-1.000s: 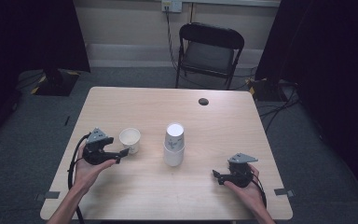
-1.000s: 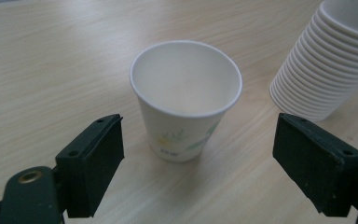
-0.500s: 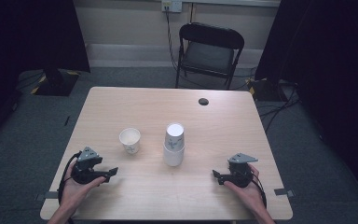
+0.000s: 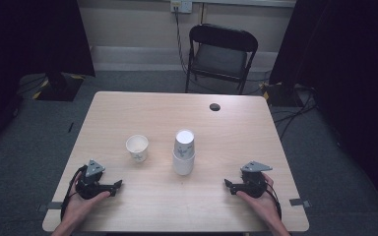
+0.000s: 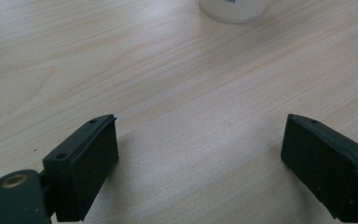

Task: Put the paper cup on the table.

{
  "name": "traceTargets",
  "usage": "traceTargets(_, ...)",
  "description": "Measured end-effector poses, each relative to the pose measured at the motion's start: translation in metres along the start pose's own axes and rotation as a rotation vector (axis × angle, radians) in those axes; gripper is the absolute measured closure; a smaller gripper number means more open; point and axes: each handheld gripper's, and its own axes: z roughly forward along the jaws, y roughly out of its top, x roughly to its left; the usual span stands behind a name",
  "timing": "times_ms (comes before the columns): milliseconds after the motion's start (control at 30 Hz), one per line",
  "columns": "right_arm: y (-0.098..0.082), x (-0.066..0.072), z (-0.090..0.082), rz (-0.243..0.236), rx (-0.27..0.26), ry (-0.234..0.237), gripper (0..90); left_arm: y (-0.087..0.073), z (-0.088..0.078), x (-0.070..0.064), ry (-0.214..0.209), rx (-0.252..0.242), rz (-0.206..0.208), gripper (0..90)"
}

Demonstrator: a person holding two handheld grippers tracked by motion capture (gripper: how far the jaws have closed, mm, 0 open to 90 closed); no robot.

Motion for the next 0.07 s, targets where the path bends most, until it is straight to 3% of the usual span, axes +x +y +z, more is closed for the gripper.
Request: traceTargets(67,0.0000,0.0000,0.0000,0.000,0.000,0.000,17.3,0.0000,0.0000,0.0000,0.000,0.000,0.000,10.4)
